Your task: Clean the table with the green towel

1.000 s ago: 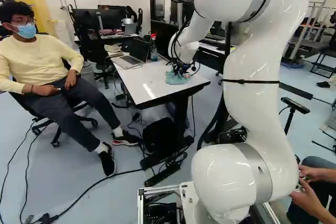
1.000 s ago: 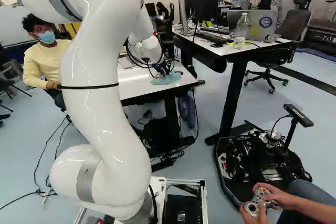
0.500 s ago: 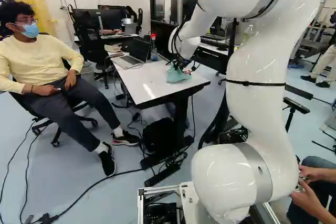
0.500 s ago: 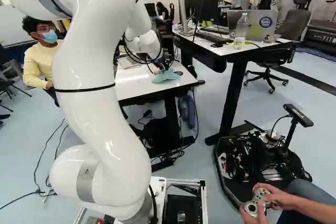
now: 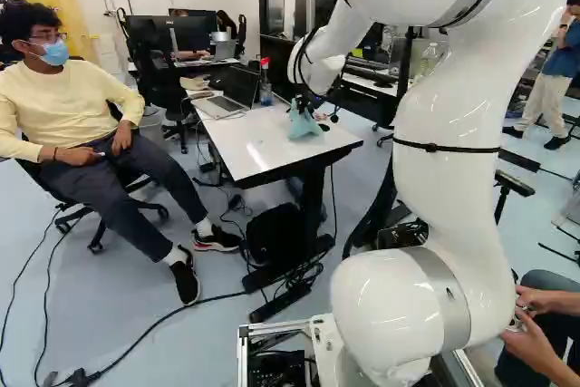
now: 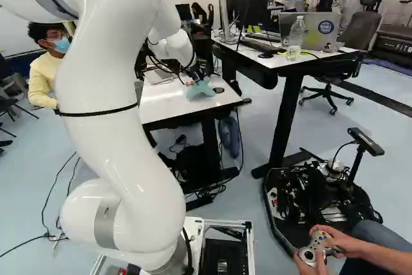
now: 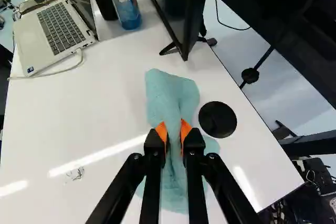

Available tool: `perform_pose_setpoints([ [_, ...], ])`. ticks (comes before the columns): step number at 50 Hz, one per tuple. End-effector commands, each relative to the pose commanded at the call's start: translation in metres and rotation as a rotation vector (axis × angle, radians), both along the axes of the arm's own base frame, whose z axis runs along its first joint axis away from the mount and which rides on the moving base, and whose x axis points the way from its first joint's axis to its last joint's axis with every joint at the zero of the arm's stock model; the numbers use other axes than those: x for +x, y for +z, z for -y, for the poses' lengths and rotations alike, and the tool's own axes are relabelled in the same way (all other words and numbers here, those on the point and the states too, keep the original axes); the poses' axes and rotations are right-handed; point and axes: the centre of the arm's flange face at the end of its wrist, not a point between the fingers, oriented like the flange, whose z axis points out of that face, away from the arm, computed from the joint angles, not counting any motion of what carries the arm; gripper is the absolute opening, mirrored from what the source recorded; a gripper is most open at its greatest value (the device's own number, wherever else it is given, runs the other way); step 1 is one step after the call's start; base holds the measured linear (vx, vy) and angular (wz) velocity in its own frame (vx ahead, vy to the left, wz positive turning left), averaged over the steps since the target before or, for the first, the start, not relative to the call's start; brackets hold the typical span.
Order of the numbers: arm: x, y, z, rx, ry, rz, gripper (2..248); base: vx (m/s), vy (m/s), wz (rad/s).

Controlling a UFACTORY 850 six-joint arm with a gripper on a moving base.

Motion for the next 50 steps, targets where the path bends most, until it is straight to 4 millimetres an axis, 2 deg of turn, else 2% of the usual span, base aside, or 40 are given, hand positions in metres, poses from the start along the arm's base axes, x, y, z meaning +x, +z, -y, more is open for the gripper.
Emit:
perform_pose_setpoints([
  [50, -0.017, 0.056, -0.030, 0.001, 0.053, 0.017, 50, 0.000, 0.000, 0.000],
])
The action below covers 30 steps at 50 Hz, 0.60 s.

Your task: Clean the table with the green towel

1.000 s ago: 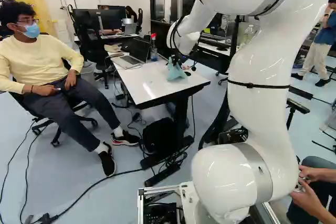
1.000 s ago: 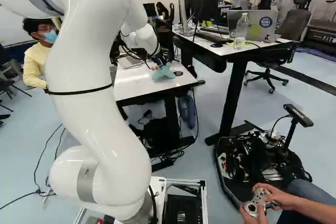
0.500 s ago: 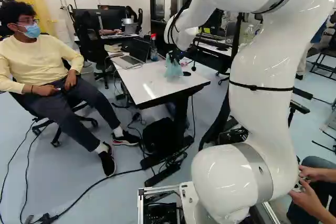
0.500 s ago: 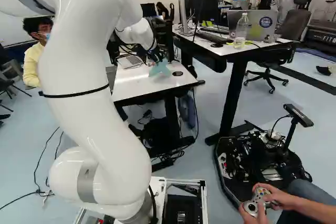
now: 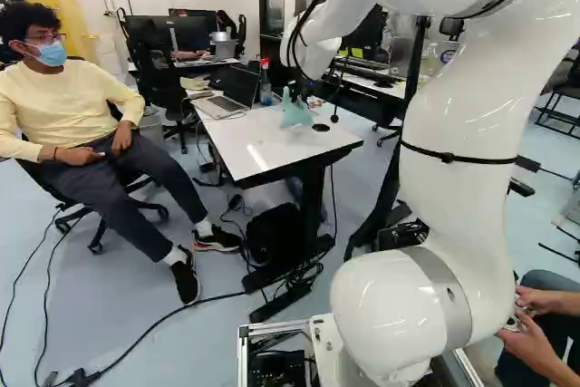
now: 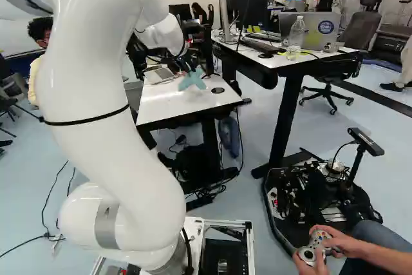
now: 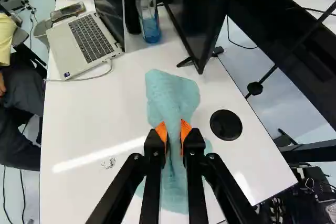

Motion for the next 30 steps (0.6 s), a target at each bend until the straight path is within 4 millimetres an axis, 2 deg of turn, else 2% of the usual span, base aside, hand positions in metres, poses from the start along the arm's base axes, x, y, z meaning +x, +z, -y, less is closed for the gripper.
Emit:
perform_pose_setpoints([
  [19, -0.010, 0.020, -0.013, 0.000, 0.024, -0.004, 50, 0.000, 0.000, 0.000],
  [30, -0.023, 0.033, -0.023, 0.001, 0.044, 0.006, 50, 0.000, 0.000, 0.000],
])
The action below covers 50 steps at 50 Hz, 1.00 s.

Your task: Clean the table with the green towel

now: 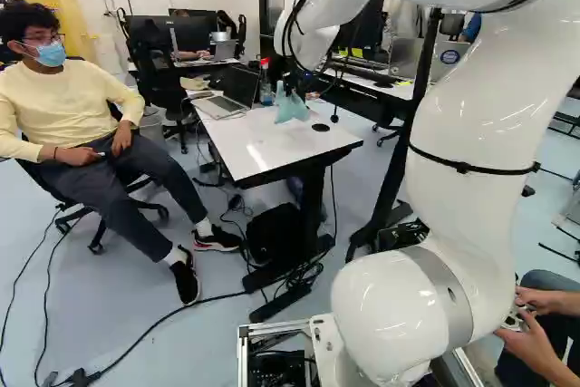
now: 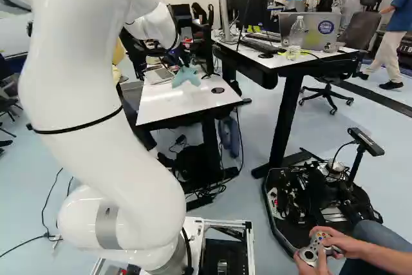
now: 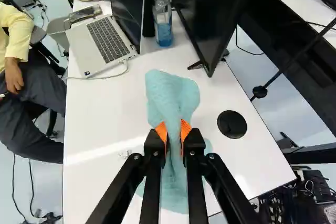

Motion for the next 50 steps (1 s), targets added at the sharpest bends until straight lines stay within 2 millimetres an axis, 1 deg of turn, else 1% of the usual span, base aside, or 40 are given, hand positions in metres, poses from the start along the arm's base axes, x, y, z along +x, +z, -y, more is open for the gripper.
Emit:
perform_pose_setpoints([
  [9, -0.018, 0.011, -0.008, 0.002, 0.018, 0.016, 50, 0.000, 0.000, 0.000],
  [15, -0.030, 0.014, -0.012, 0.002, 0.028, 0.019, 50, 0.000, 0.000, 0.000],
  [40, -0.081, 0.014, -0.018, 0.002, 0.053, 0.015, 50, 0.000, 0.000, 0.000],
  [50, -0.096, 0.013, -0.018, 0.000, 0.058, -0.004, 50, 0.000, 0.000, 0.000],
])
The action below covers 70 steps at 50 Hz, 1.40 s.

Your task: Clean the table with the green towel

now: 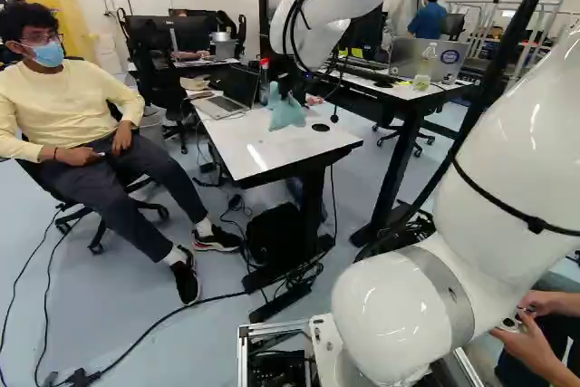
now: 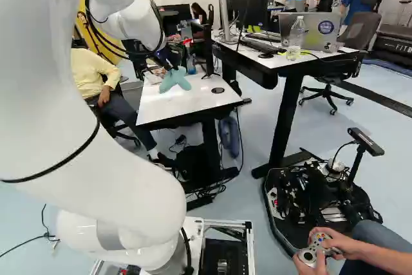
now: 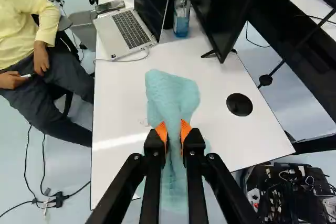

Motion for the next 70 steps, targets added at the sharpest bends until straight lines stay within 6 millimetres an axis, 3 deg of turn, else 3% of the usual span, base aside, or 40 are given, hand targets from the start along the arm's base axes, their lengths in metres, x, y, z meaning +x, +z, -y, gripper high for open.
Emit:
perform_pose_setpoints([
  [20, -0.006, -0.004, -0.001, -0.010, 0.004, -0.062, 50, 0.000, 0.000, 0.000],
  [70, 0.013, -0.012, -0.041, -0.041, 0.079, -0.213, 50, 0.000, 0.000, 0.000],
])
